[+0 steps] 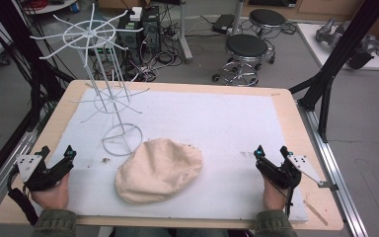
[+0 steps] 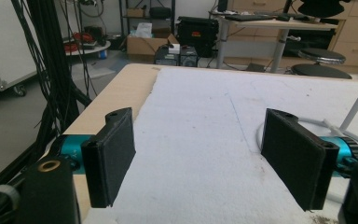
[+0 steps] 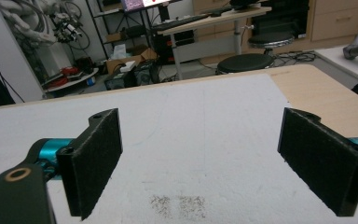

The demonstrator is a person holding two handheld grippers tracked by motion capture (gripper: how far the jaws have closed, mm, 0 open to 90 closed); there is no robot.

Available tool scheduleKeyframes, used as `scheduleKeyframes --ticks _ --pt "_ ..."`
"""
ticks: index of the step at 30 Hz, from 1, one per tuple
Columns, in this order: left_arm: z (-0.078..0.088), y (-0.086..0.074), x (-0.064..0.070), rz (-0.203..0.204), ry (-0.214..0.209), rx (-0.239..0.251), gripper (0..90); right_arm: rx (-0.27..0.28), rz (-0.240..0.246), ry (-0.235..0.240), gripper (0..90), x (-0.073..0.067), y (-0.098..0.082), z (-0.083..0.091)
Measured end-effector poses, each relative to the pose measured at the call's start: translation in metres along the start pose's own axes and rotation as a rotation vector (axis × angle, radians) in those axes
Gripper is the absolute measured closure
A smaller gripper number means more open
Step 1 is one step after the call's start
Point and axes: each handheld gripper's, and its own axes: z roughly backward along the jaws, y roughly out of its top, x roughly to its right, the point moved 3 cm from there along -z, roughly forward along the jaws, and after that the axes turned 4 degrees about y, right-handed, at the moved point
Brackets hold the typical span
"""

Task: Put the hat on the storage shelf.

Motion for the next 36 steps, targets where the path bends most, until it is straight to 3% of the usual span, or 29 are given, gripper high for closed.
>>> scheduleKeyframes --ticks 25,36 --pt "-0.0020 -0.0004 0.0002 0.007 -0.004 -0.010 26.1 -0.014 -0.013 0.014 13.1 -0.0006 -0.0009 0.0001" --pt "-0.0019 0.0006 -0.0022 0.016 0.001 -0.005 26.1 -0.051 0.023 0.045 11.6 -0.0054 -0.0043 -0.0034"
